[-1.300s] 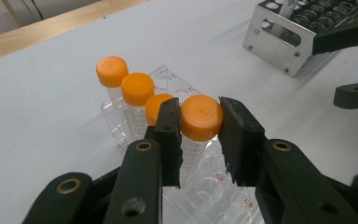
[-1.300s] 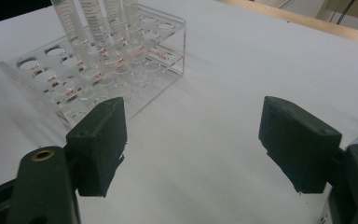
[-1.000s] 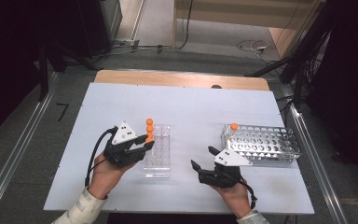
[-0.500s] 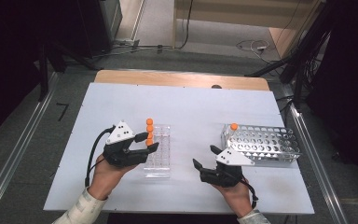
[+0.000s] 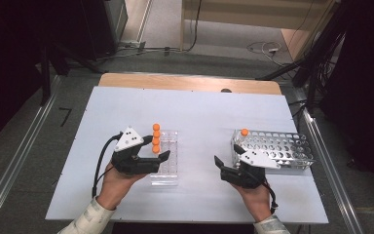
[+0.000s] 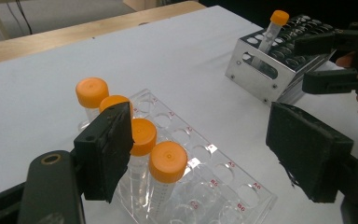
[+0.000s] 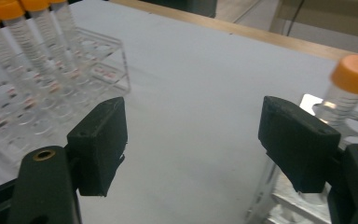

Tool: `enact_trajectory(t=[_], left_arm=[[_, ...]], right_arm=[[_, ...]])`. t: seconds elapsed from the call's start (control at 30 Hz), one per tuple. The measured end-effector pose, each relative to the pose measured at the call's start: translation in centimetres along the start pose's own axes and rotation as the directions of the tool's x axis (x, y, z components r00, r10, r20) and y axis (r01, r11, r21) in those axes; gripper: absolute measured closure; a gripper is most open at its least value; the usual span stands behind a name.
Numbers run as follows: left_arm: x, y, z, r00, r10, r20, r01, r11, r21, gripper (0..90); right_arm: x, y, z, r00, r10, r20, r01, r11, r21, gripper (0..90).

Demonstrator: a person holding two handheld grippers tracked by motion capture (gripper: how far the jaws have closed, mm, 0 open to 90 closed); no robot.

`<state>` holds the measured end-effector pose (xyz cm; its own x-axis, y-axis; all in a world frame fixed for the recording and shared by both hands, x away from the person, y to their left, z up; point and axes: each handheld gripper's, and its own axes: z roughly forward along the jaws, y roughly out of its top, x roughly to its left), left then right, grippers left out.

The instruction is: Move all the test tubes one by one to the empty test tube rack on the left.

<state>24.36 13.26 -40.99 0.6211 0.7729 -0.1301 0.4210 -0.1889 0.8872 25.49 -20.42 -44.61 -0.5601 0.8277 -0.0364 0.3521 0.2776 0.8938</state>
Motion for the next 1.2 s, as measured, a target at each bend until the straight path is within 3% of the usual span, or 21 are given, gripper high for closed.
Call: enact_trajectory(t=[0.27, 0.53, 0.7, 0.9, 1.1, 1.2], left_arm=[[0.1, -0.1, 0.0, 0.9997, -0.002, -0.025, 0.002, 1.0000, -0.001, 23.4], [0.1, -0.1, 0.1, 0.9991, -0.008, -0.041, 0.007, 0.9999, -0.008, 21.7], [0.2, -0.2, 0.2, 0.9991, -0.007, -0.041, 0.007, 0.9999, -0.008, 21.8], [0.0, -0.3, 0.4, 0.9992, -0.002, -0.039, 0.002, 1.0000, -0.002, 21.9], [0.0, -0.4, 0.5, 0.9993, -0.001, -0.037, 0.001, 1.0000, 0.003, 22.1], [0.0, -0.4, 0.5, 0.9994, -0.001, -0.035, 0.001, 1.0000, 0.001, 22.4]], right_arm=[[-2.1, 0.0, 0.2, 0.9948, 0.033, 0.096, -0.032, 0.999, -0.012, 23.7], [-3.9, -0.1, 1.3, 0.9769, 0.097, 0.190, -0.093, 0.995, -0.030, 27.3], [-4.6, -0.3, 2.1, 0.9741, 0.090, 0.207, -0.090, 0.996, -0.010, 32.7], [-5.5, -0.4, 2.4, 0.9739, 0.104, 0.202, -0.101, 0.995, -0.021, 46.0], [-5.6, -0.5, 2.8, 0.9735, 0.099, 0.206, -0.099, 0.995, -0.010, 61.0], [-5.5, -0.5, 3.0, 0.9730, 0.095, 0.210, -0.097, 0.995, -0.001, 62.5]])
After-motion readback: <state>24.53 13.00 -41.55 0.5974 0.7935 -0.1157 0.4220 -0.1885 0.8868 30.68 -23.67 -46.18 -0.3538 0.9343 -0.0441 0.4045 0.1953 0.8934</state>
